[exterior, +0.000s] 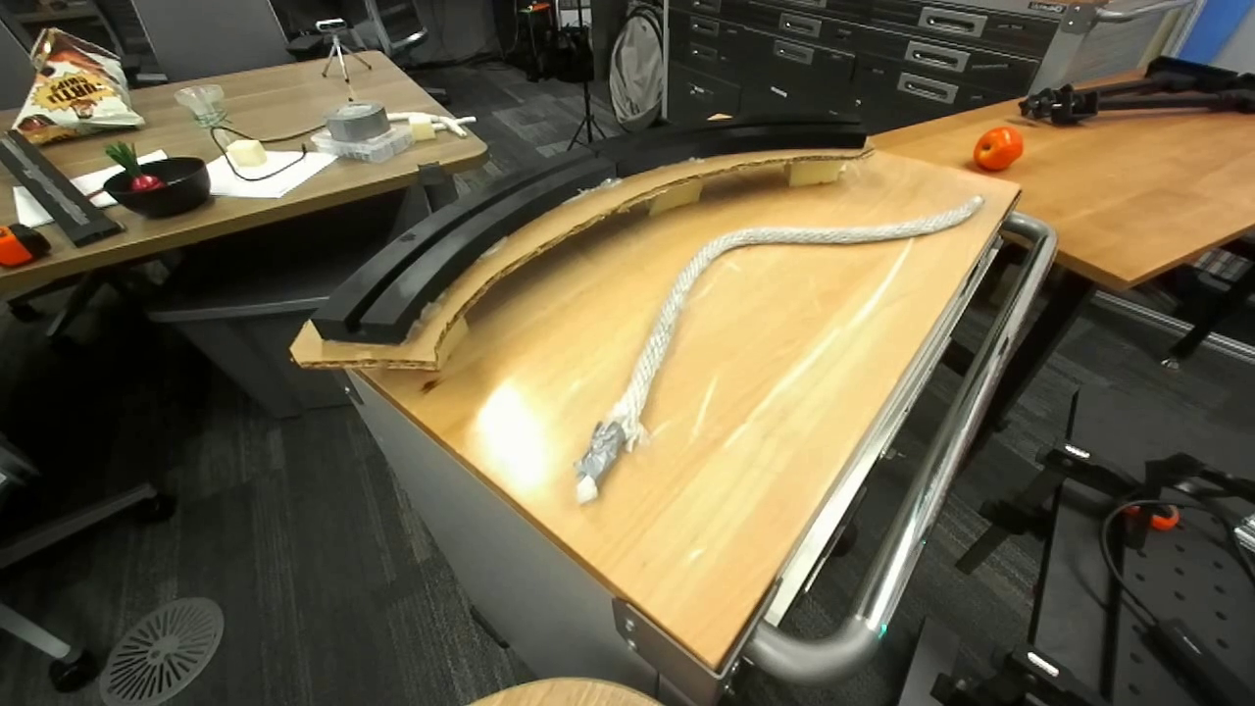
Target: Put the white rope on the black board
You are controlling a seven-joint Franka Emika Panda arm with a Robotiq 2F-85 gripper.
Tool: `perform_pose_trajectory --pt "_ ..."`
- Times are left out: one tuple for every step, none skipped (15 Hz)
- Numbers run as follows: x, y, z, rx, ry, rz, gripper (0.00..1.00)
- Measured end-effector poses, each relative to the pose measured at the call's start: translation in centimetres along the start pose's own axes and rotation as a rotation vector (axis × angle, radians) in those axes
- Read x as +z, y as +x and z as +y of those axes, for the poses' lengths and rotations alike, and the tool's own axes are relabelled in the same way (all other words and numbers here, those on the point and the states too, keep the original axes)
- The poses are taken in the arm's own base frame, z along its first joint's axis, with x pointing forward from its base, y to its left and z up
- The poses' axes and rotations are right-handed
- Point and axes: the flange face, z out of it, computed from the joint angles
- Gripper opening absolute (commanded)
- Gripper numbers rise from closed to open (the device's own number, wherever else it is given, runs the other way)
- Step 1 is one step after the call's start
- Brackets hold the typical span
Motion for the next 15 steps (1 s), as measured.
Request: perform_pose_trajectory --pt "0.3 0.8 0.3 -0.011 -0.012 0.021 1.00" --pt "0.9 2.1 0.7 -0.029 -0.023 0.052 1.00" --pt "1.6 3.7 1.2 -0.046 -0.028 0.090 1.00" --pt "2.7 5.4 1.8 -0.059 -0.027 0.121 1.00" --pt "3.9 7.2 2.6 -0.063 -0.021 0.145 1.00" --pt "5.3 9.1 3.5 -0.063 -0.008 0.165 1.00" --pt "6.5 10.9 4.3 -0.073 0.007 0.186 1.00" --pt "7.6 12.8 4.8 -0.089 0.026 0.215 1.00" --pt "8.3 14.8 5.0 -0.112 0.049 0.250 1.00" --pt "8.8 16.7 4.8 -0.140 0.069 0.288 1.00" --pt "8.8 18.4 4.3 -0.176 0.079 0.324 1.00" --pt "8.6 19.7 3.5 -0.216 0.077 0.355 1.00" --pt "8.2 20.5 2.8 -0.242 0.073 0.374 1.00" --pt "7.9 20.8 2.3 -0.257 0.070 0.382 1.00" --pt "7.6 20.8 2.2 -0.263 0.068 0.387 1.00"
